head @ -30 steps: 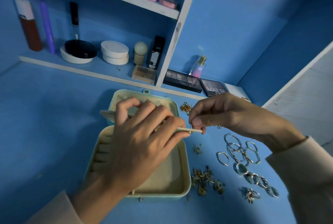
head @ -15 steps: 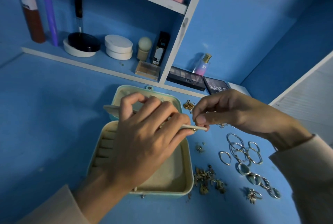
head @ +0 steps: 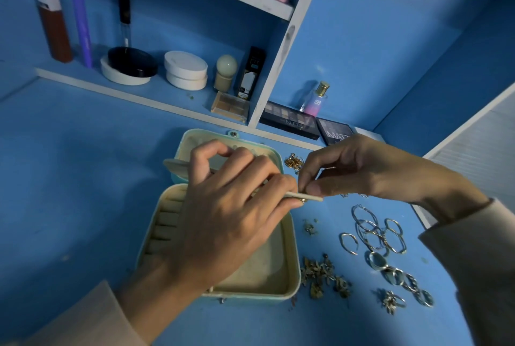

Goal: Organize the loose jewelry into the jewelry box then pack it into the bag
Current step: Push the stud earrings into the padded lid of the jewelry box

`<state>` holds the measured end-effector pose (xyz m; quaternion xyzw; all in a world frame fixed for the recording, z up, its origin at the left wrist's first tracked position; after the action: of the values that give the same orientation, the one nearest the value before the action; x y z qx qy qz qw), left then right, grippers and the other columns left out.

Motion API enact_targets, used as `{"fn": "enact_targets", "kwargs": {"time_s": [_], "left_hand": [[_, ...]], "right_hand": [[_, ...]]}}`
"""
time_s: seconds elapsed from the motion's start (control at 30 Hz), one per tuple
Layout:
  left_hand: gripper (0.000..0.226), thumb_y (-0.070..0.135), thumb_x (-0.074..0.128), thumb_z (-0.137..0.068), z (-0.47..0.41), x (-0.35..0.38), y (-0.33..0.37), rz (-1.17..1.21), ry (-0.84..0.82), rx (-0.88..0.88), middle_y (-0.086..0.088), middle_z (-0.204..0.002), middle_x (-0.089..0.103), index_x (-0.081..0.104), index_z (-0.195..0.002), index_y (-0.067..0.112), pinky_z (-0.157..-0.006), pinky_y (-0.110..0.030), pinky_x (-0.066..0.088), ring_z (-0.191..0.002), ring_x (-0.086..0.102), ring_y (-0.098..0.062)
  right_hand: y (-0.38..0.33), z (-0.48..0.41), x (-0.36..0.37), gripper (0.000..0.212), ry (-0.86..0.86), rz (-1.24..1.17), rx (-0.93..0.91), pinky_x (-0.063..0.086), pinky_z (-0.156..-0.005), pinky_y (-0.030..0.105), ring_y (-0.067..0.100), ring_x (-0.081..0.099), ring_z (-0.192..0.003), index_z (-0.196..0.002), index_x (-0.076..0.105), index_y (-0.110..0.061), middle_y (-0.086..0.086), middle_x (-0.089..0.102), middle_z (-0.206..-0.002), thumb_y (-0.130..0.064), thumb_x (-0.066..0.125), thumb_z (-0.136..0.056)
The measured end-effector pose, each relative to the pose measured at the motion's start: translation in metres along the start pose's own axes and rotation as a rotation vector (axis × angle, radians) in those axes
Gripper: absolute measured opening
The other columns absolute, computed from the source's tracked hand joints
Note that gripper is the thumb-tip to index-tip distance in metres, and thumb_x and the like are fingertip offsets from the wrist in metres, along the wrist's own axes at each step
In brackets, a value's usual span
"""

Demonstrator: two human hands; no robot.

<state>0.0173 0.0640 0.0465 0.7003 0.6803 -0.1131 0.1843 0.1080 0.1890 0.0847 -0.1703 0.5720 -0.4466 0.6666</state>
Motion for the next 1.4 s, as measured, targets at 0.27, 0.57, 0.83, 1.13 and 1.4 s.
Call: {"fn": "enact_targets", "kwargs": {"time_s": [0.27,0.57,0.83,1.13,1.4], "left_hand": [[0.021,0.039,0.066,-0.089,-0.001,-0.001,0.0,0.001,0.005,0.001,0.008,-0.072,0.059,0.067,-0.076,0.021,-0.091,-0.032,0.023,-0.076,0.048,-0.014],[0.02,0.036,0.065,-0.09,0.0,-0.001,0.001,-0.009,0.006,0.019,0.008,-0.072,0.059,0.067,-0.077,0.021,-0.092,-0.033,0.022,-0.076,0.048,-0.013],[0.022,0.038,0.064,-0.09,-0.002,-0.002,-0.001,-0.001,0.007,0.0,0.009,-0.074,0.06,0.067,-0.077,0.021,-0.093,-0.033,0.022,-0.078,0.05,-0.013],[0.019,0.035,0.066,-0.089,0.0,-0.002,0.0,-0.012,0.004,0.026,0.009,-0.075,0.062,0.067,-0.077,0.02,-0.094,-0.034,0.023,-0.078,0.05,-0.013],[0.019,0.038,0.065,-0.089,-0.001,0.0,0.0,-0.01,-0.016,0.013,0.009,-0.078,0.062,0.066,-0.08,0.021,-0.095,-0.035,0.024,-0.08,0.05,-0.014]], "right_hand": [[-0.012,-0.008,-0.003,0.024,-0.093,0.133,0.033,0.042,-0.062,0.01,0.004,0.058,-0.063,-0.081,0.068,-0.01,0.001,0.066,-0.071,0.012,0.06,-0.082],[-0.01,-0.013,-0.002,0.013,-0.118,0.216,0.08,0.045,-0.064,0.021,0.006,0.056,-0.065,-0.076,0.071,-0.022,0.007,0.067,-0.075,-0.012,0.063,-0.075],[-0.017,-0.014,-0.005,0.011,-0.138,0.219,0.06,0.049,-0.066,0.019,0.011,0.061,-0.067,-0.083,0.068,-0.013,0.006,0.068,-0.076,-0.007,0.062,-0.076],[-0.017,-0.016,-0.002,0.01,-0.152,0.296,0.091,0.046,-0.065,0.026,0.007,0.055,-0.064,-0.082,0.07,-0.013,0.008,0.067,-0.075,-0.004,0.066,-0.081],[-0.01,-0.011,-0.003,0.017,-0.068,0.199,0.091,0.041,-0.058,0.013,0.002,0.05,-0.058,-0.081,0.07,-0.01,0.0,0.064,-0.068,0.005,0.06,-0.083]]}}
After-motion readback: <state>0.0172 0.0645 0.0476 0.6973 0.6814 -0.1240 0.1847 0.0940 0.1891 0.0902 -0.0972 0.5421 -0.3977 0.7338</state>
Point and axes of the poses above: each hand's wrist, its own z-axis away from the middle knuckle, its own x-axis out of the palm, y = z × x, the point moved 5 cm from there along -z, towards the middle knuckle
